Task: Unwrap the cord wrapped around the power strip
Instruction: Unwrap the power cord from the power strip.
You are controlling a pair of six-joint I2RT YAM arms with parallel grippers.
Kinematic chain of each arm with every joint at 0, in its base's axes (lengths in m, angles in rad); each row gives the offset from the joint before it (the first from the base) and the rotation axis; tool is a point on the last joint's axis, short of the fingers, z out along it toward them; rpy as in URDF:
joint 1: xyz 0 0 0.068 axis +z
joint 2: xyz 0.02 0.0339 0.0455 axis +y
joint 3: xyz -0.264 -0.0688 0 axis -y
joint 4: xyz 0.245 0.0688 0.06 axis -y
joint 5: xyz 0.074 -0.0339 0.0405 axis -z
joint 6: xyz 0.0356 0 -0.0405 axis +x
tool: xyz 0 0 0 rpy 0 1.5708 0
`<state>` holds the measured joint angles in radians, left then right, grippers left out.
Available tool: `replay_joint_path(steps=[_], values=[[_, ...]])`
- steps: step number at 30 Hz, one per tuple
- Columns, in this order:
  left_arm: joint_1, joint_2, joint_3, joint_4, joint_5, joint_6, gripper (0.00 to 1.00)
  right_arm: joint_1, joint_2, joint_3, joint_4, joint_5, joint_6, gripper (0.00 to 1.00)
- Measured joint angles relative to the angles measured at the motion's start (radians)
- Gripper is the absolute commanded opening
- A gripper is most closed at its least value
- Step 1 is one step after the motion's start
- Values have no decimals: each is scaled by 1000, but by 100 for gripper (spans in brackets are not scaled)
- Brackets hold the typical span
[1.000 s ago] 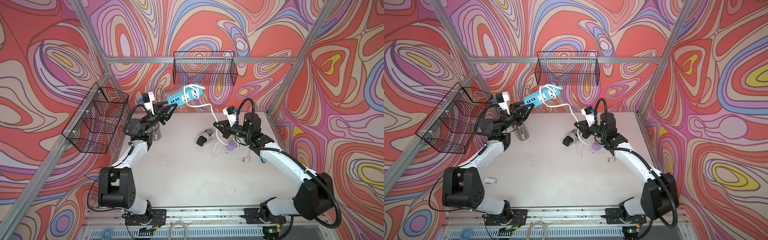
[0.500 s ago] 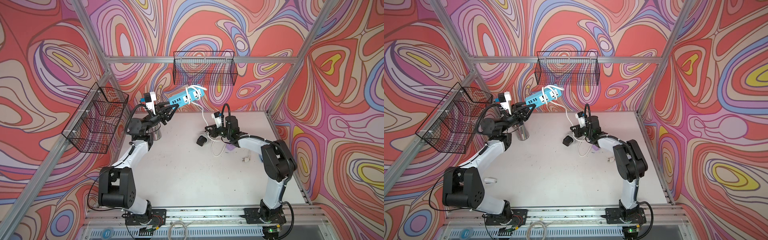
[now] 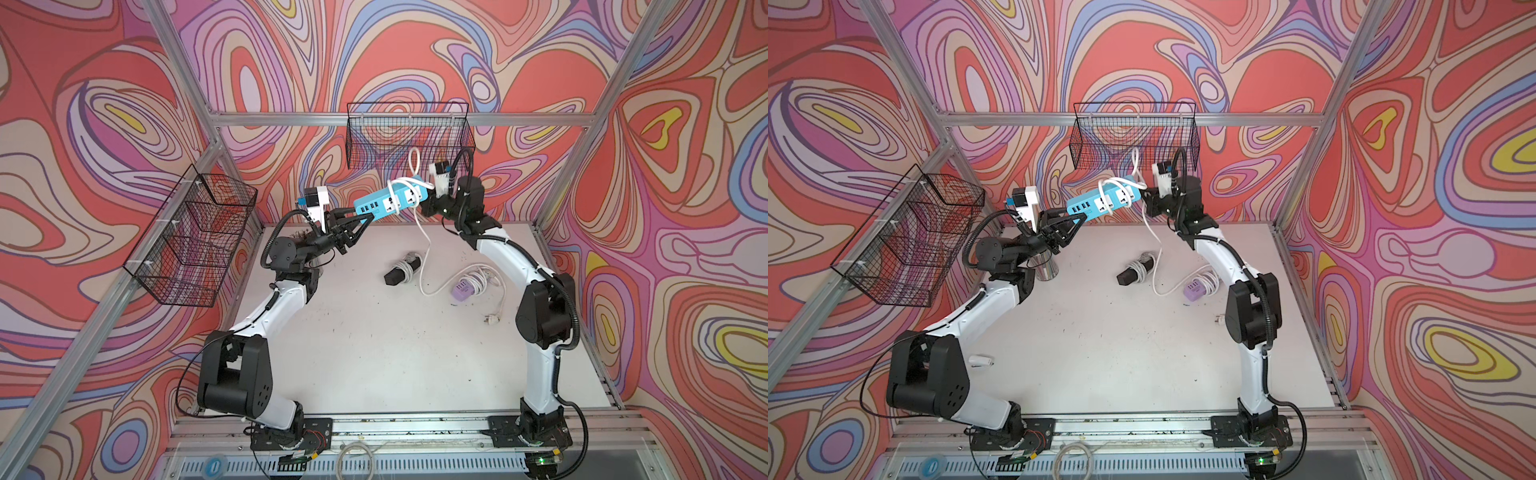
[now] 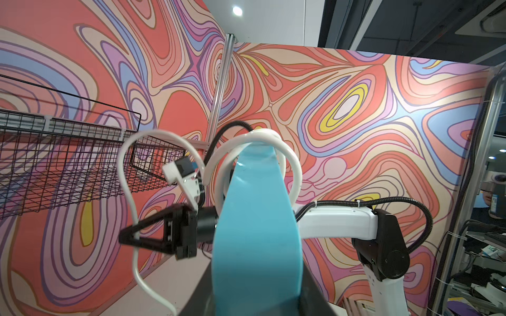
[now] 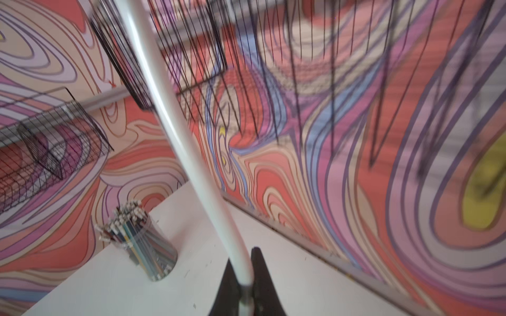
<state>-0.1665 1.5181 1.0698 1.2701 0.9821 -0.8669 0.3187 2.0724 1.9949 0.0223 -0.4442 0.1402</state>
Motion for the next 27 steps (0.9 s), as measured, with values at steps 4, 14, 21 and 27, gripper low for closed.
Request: replay_joint_path(steps=[4,14,21,27], values=[[-4,13,0,1,-1,2,0,-8,-9,196,-71,9,-24,0],[2,23,0,1,-13,4,0,-19,-281,164,-248,35,-93,0],[38,23,-5,2,-27,10,0,-64,-511,23,-312,89,-145,0],[80,23,-9,3,-43,10,0,-105,-604,-156,-337,140,-149,0]])
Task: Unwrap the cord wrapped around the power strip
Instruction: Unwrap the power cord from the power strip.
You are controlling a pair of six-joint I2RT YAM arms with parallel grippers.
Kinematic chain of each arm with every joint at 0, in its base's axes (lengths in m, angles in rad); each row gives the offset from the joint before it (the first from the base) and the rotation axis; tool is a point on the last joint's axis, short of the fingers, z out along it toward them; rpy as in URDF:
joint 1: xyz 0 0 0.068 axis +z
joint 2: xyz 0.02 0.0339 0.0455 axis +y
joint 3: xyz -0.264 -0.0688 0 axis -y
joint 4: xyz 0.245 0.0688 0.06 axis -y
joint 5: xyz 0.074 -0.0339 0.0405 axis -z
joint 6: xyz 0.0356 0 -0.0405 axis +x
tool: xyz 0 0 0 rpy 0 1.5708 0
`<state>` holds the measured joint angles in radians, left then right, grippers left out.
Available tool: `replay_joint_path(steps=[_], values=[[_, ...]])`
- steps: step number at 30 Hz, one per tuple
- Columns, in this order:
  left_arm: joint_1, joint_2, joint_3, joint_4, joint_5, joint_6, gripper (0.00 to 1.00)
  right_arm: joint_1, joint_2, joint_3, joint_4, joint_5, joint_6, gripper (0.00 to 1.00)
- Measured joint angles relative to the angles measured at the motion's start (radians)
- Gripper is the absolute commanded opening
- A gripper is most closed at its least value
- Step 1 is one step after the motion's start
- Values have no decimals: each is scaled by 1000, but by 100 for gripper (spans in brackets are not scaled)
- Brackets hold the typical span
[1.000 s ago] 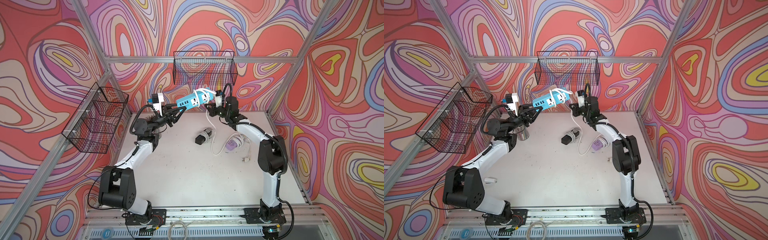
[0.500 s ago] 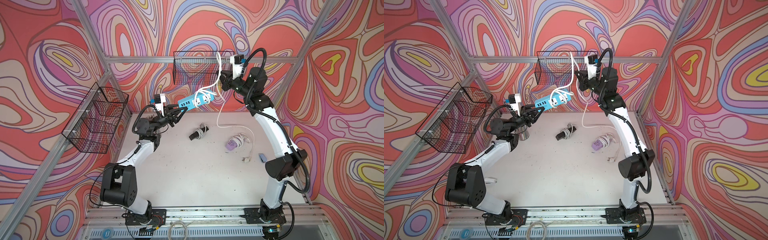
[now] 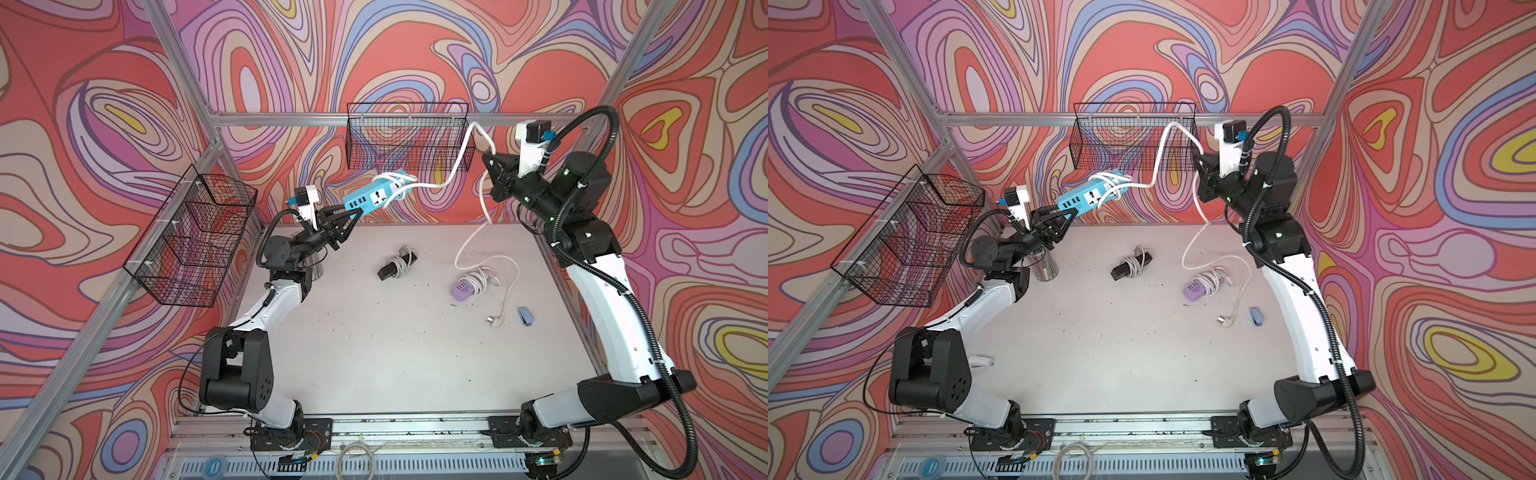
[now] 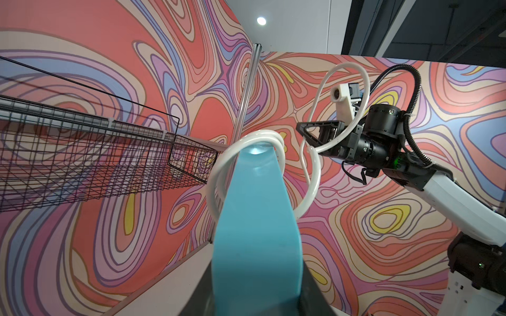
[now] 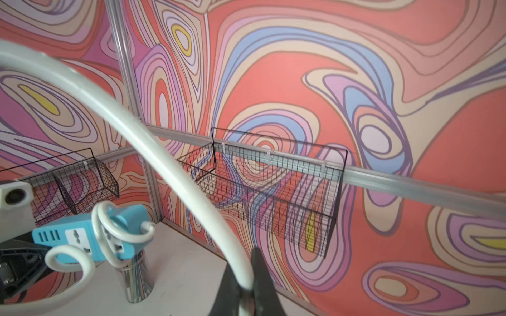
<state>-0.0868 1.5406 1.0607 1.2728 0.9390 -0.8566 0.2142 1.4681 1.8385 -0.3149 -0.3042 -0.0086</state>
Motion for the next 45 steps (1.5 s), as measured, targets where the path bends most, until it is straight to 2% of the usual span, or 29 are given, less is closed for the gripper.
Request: replay_joint_path(steps=[8,19,34,45], values=[[42,-19,-15,0,-22,7,0,-31,-8,-311,-23,60,36,0],[64,-64,-26,0,-47,20,0,-35,15,-610,69,56,119,0],[89,-85,-42,-2,-50,26,0,-35,271,-718,245,53,187,0],[108,-94,-49,-5,-53,26,0,-34,315,-753,301,53,191,0]])
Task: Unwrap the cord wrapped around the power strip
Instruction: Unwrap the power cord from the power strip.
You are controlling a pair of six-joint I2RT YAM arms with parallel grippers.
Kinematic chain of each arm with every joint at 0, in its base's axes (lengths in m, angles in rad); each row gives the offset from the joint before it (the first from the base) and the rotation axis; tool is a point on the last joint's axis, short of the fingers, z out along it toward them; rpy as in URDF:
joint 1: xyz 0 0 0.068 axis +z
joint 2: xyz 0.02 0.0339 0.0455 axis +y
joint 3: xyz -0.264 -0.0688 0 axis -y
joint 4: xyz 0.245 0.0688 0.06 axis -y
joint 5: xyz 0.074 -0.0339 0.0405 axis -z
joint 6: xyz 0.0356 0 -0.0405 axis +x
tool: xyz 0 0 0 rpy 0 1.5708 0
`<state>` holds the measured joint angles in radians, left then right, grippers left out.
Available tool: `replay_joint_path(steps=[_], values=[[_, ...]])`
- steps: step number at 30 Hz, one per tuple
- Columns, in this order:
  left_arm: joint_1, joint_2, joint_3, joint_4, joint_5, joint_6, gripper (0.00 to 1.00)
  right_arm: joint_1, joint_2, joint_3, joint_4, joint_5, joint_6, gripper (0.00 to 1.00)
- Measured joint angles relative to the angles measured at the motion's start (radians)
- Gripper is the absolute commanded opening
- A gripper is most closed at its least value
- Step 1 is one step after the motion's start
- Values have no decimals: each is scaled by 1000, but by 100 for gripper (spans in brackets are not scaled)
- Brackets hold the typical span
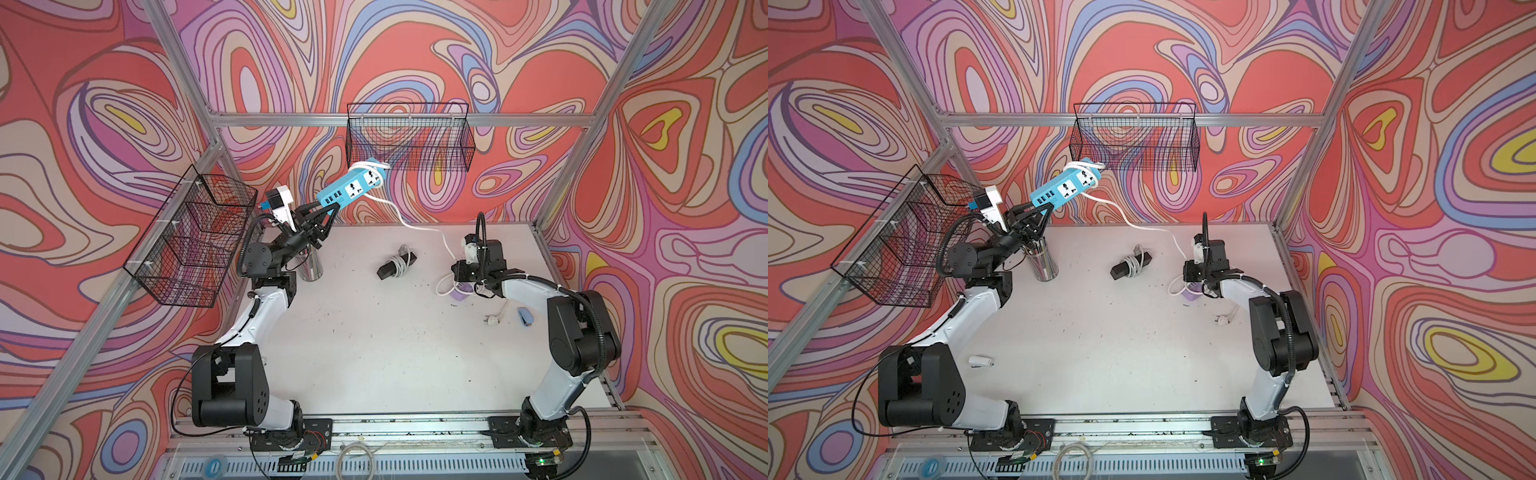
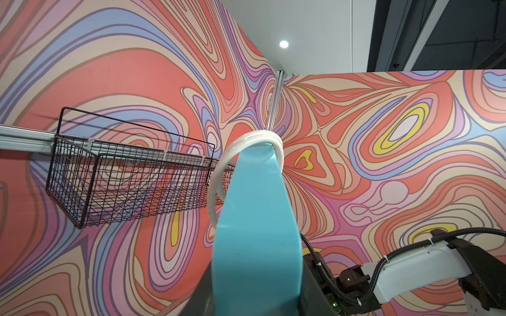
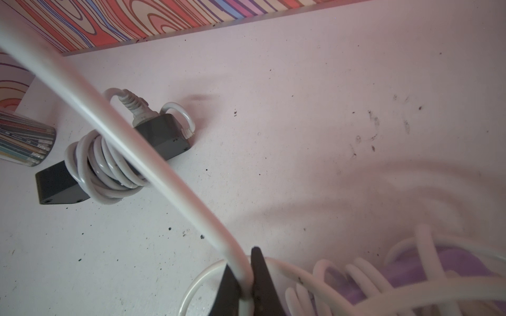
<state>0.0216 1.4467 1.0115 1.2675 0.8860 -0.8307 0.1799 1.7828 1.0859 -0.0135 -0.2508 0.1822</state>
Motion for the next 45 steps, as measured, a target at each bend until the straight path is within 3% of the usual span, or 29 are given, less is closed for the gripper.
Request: replay_joint_path(steps=[2,5,9,11,12,18,29,35,38,40,43,44,45], values=[[0,0,0,0,-1,0,0,0,0,-4,6,-1,-1,4],[0,0,0,1,-1,-2,0,0,-19,-25,21,-17,-8,45],[0,0,0,2,-2,-9,0,-2,-120,-79,38,-63,-17,71],[0,0,0,2,-2,-11,0,-2,-182,-86,55,-90,-24,94],[-2,0,0,2,-2,-11,0,-2,-218,-86,73,-109,-24,98],[-26,1,2,2,-1,-12,0,10,-339,-27,202,-241,-22,98],[-109,23,6,4,3,-19,0,274,-219,114,541,-371,-30,94],[-131,24,6,5,3,-20,0,313,-76,198,687,-375,-21,88],[-141,24,6,5,3,-23,0,320,-14,236,731,-375,-6,81],[-145,24,6,5,3,-27,0,322,21,258,756,-378,6,66],[-148,24,6,5,3,-31,0,325,63,280,783,-385,29,7],[-148,24,6,5,3,-31,0,326,72,286,785,-387,40,0],[-148,24,6,5,3,-31,0,326,77,289,785,-386,48,0]])
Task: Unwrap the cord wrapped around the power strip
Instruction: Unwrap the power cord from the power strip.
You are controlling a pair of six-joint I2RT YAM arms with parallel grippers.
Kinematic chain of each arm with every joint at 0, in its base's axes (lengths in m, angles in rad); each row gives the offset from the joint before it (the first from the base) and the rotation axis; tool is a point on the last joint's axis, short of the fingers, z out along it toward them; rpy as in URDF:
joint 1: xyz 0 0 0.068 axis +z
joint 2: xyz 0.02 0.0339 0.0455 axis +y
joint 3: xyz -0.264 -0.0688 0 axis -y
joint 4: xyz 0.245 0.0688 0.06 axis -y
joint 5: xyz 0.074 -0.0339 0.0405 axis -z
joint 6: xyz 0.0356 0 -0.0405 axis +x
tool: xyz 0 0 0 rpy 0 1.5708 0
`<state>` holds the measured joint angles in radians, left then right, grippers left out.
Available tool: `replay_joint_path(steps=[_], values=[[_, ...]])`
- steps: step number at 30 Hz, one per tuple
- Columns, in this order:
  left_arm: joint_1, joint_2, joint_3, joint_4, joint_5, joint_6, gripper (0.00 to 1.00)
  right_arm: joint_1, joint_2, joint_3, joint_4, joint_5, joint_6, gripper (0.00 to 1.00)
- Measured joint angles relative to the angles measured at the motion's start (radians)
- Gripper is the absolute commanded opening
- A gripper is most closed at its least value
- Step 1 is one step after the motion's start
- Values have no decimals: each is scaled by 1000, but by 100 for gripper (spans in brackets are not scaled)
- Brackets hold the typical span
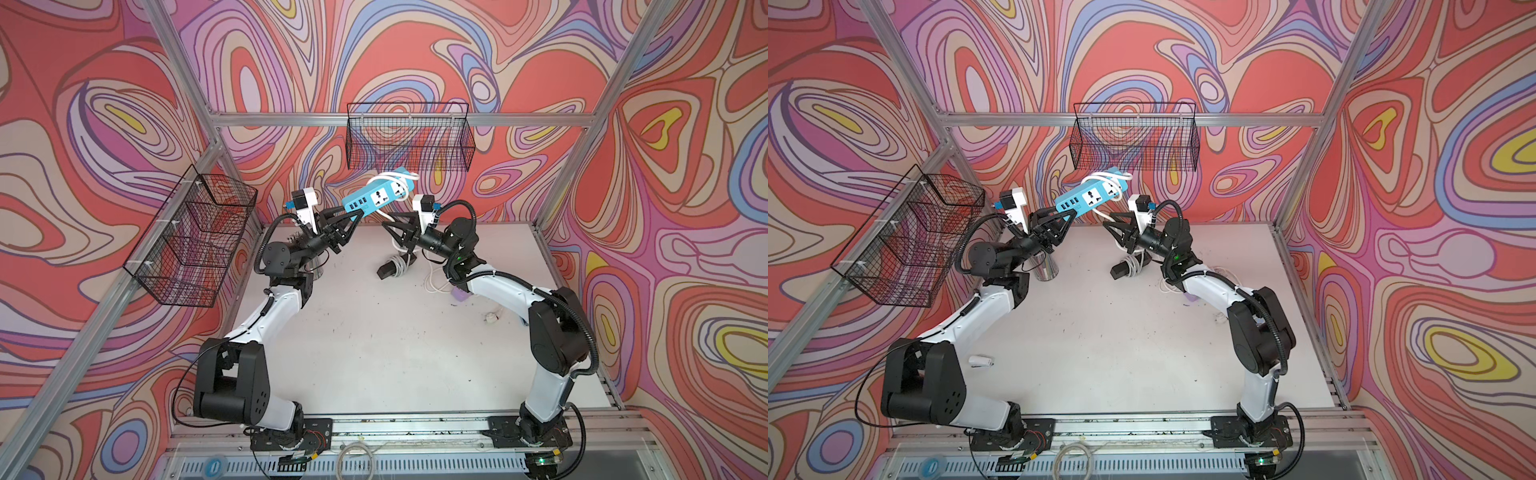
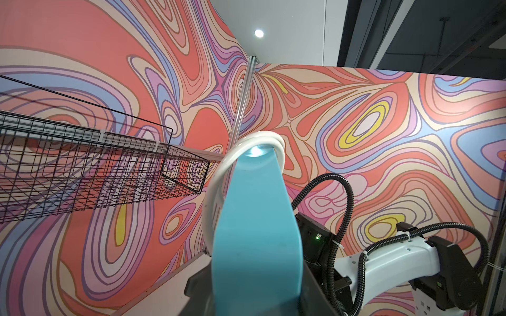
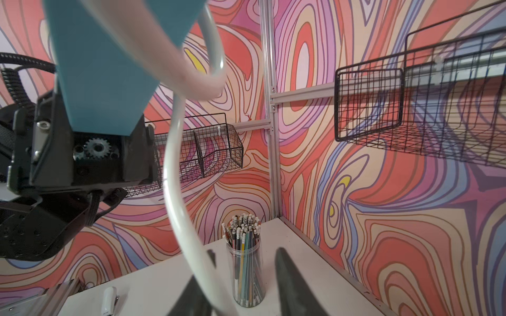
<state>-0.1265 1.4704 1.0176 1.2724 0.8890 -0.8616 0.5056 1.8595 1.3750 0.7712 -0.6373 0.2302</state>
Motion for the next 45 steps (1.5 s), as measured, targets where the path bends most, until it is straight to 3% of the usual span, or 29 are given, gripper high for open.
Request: replay_joint_path(steps=[10,19,26,31,36,45], values=[[-4,2,0,0,0,-6,0,-3,2,9,-58,76,-4,0],[-86,32,4,0,-1,-7,0,-98,121,338,-221,101,-20,0],[-118,57,4,0,-1,-6,0,-182,123,461,-315,98,-43,0],[-118,66,4,1,0,-6,0,-224,29,460,-403,98,-90,0],[-118,71,4,3,0,-3,0,-229,-156,413,-473,103,-144,0],[-75,70,4,3,-1,17,0,-228,-438,192,-542,87,-173,0]])
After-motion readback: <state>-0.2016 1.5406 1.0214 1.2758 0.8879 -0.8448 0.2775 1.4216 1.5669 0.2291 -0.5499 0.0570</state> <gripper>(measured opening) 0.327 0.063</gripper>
